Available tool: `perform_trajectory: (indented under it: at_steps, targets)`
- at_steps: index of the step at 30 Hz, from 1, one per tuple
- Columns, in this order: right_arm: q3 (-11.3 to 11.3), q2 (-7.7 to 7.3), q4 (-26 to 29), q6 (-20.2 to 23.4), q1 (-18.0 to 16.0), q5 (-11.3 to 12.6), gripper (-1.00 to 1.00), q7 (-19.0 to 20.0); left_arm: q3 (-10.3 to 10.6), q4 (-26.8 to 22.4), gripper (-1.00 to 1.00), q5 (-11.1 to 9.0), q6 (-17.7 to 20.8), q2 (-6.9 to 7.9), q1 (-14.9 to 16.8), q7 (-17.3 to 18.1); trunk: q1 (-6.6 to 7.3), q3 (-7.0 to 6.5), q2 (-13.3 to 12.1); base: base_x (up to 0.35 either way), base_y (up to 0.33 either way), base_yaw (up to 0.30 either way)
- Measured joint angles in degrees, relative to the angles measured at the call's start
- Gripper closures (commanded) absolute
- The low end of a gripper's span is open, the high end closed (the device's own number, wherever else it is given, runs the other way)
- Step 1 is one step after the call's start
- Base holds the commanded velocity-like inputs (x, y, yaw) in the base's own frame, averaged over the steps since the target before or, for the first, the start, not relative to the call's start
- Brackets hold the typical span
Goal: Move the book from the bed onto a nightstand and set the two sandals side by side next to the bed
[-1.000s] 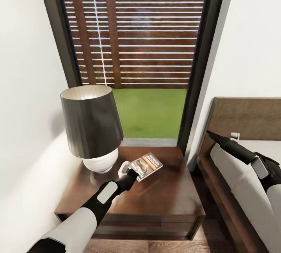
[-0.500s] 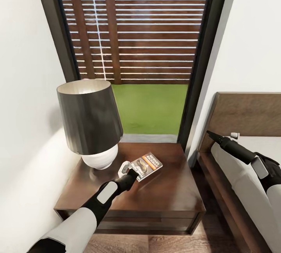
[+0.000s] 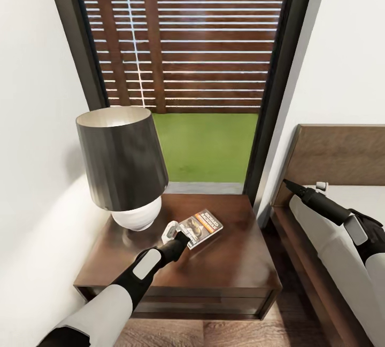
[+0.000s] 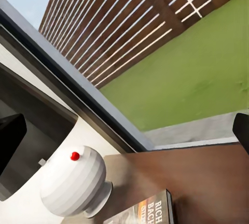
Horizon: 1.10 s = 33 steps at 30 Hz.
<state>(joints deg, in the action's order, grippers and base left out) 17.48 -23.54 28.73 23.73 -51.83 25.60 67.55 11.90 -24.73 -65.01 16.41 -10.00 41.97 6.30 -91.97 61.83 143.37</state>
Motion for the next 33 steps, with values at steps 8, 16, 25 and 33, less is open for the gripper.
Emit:
perform_trajectory:
  at_steps: [8,16,25,33]
  targets:
    - [0.0,0.0,0.0,0.0,0.0,0.0,-1.0,0.0,0.0,0.0,-1.0,0.0,0.0,0.0,0.0,0.0,0.0,0.0,0.0,0.0,0.0,0.0]
    - [0.0,0.0,0.0,0.0,0.0,0.0,-1.0,0.0,0.0,0.0,-1.0,0.0,0.0,0.0,0.0,0.0,0.0,0.0,0.0,0.0,0.0,0.0]
    - [0.0,0.0,0.0,0.0,0.0,0.0,-1.0,0.0,0.0,0.0,-1.0,0.0,0.0,0.0,0.0,0.0,0.0,0.0,0.0,-0.003,0.0,0.0]
    - [0.0,0.0,0.0,0.0,0.0,0.0,-1.0,0.0,0.0,0.0,-1.0,0.0,0.0,0.0,0.0,0.0,-0.01,0.0,0.0,-0.138,0.0,0.0]
